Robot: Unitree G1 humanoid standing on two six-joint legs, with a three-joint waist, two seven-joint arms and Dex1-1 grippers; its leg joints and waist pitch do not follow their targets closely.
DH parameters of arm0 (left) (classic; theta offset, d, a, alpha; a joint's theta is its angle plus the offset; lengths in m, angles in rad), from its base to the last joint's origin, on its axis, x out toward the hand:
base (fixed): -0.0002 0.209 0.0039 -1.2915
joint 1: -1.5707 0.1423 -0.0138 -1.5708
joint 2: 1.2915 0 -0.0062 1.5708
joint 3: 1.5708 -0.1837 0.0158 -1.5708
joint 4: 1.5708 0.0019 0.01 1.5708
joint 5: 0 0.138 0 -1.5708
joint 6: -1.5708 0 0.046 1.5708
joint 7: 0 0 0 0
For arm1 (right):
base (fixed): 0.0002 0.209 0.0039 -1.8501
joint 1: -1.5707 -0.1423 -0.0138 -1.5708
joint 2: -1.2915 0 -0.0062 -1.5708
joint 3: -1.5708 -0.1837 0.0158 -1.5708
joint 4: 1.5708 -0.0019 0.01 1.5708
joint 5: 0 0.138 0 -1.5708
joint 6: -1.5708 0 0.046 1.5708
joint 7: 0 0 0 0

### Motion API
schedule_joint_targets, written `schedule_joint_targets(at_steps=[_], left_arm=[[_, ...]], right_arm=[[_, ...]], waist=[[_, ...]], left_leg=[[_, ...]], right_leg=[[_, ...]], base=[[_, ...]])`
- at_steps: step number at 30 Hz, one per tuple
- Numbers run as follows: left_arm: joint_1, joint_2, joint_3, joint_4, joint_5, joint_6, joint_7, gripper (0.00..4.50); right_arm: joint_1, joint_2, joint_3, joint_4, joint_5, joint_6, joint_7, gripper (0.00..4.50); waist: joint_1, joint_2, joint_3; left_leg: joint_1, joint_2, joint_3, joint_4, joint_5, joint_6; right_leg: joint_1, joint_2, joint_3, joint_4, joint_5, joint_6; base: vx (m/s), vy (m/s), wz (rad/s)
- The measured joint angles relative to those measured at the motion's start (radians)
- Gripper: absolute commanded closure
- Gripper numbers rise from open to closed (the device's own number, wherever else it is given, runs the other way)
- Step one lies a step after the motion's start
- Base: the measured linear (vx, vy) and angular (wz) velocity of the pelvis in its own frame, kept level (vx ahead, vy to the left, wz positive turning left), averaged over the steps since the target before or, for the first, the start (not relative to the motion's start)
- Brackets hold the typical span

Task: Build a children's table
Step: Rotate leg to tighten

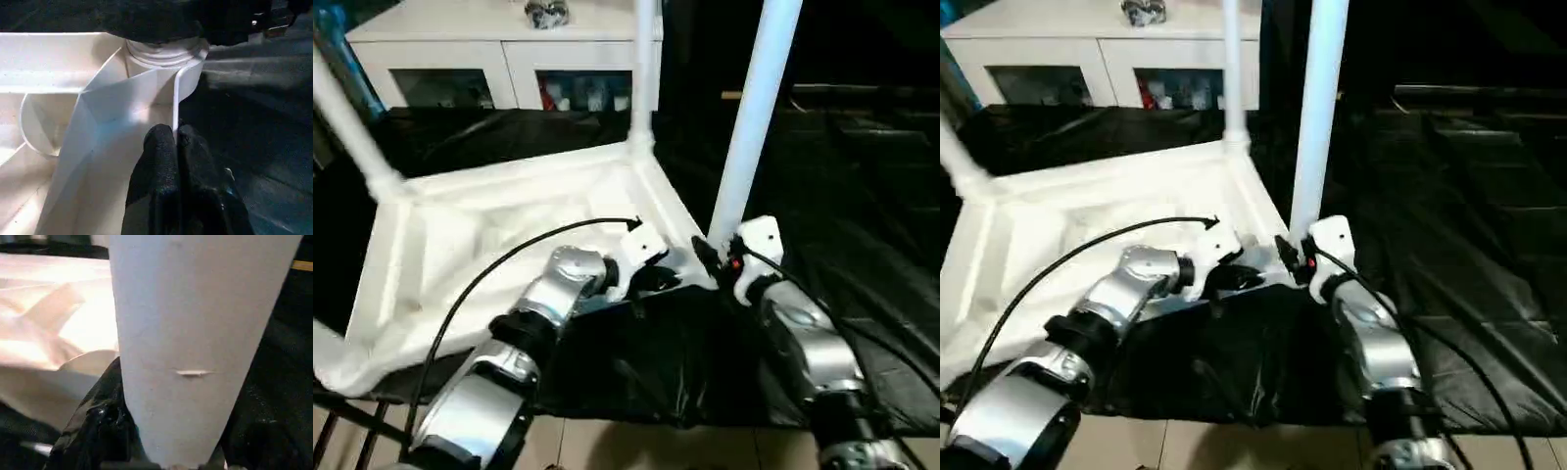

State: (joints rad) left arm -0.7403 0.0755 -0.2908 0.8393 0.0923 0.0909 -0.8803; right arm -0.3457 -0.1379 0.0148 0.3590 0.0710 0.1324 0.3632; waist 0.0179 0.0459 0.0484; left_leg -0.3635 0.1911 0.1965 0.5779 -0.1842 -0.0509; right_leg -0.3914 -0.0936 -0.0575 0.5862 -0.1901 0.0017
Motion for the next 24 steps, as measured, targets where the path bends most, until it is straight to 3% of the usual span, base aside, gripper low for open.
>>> schedule_joint_targets(at_steps=[2, 3, 6, 8, 12, 13, 18, 24], left_arm=[[0.000, -0.001, 0.000, 0.000, 0.002, -0.003, -0.001, 4.50], [0.000, -0.001, 0.000, 0.000, 0.003, -0.004, -0.003, 4.50], [0.000, 0.000, 0.000, 0.000, 0.006, -0.009, -0.013, 4.50], [0.003, 0.006, -0.001, -0.005, 0.007, -0.019, -0.040, 4.50], [0.028, 0.047, -0.014, -0.044, -0.007, -0.057, -0.154, 4.50], [0.034, 0.056, -0.016, -0.049, -0.015, -0.068, -0.181, 4.50], [0.057, 0.099, -0.031, -0.093, -0.041, -0.099, -0.313, 4.50], [0.065, 0.143, -0.046, -0.111, -0.060, -0.119, -0.450, 4.50]], right_arm=[[0.002, 0.001, -0.001, 0.003, 0.000, -0.010, -0.001, 2.51], [0.003, 0.001, -0.001, 0.004, 0.001, -0.013, -0.001, 1.82], [0.009, 0.001, -0.001, 0.002, 0.010, -0.021, 0.013, 1.82], [0.025, -0.017, -0.005, -0.010, 0.025, -0.032, 0.062, 1.57], [0.080, -0.115, 0.020, -0.080, 0.072, -0.036, 0.270, 1.33], [0.082, -0.132, 0.028, -0.086, 0.078, -0.035, 0.305, 1.09], [0.110, -0.221, 0.073, -0.146, 0.115, -0.013, 0.472, 1.09], [0.124, -0.365, 0.135, -0.228, 0.155, 0.049, 0.708, 1.09]], waist=[[-0.001, 0.000, 0.000], [-0.002, 0.001, 0.000], [-0.003, 0.000, 0.000], [-0.003, 0.000, 0.001], [0.002, 0.000, 0.001], [0.004, 0.000, 0.001], [0.024, 0.004, 0.001], [0.036, 0.003, 0.002]], left_leg=[[0.001, 0.000, 0.000, -0.003, 0.000, 0.000], [0.002, 0.000, 0.000, -0.005, 0.000, 0.000], [0.007, 0.000, 0.000, -0.005, 0.000, 0.000], [0.007, -0.001, 0.000, -0.007, 0.000, 0.000], [0.006, -0.001, 0.001, -0.015, 0.000, 0.000], [0.006, -0.001, 0.001, -0.018, 0.000, 0.000], [0.005, 0.002, 0.000, -0.023, 0.003, 0.005], [-0.004, 0.002, 0.000, -0.016, 0.003, 0.005]], right_leg=[[0.003, 0.001, 0.000, -0.005, 0.000, 0.000], [0.004, 0.001, -0.001, -0.008, 0.000, 0.000], [0.006, 0.001, -0.001, -0.009, 0.000, 0.000], [0.005, 0.001, 0.000, -0.010, 0.000, 0.000], [0.005, 0.001, -0.001, -0.010, 0.002, -0.003], [0.004, 0.001, -0.001, -0.010, 0.002, -0.002], [0.000, 0.002, -0.007, -0.008, -0.002, 0.000], [-0.006, 0.001, -0.006, -0.007, -0.001, -0.001]], base=[[0.000, 0.000, 0.00], [0.000, 0.000, 0.00], [0.000, 0.000, 0.00], [0.000, 0.000, 0.00], [0.013, -0.008, 0.01], [0.000, 0.000, 0.00], [0.000, 0.000, 0.00], [0.000, 0.000, 0.00]])
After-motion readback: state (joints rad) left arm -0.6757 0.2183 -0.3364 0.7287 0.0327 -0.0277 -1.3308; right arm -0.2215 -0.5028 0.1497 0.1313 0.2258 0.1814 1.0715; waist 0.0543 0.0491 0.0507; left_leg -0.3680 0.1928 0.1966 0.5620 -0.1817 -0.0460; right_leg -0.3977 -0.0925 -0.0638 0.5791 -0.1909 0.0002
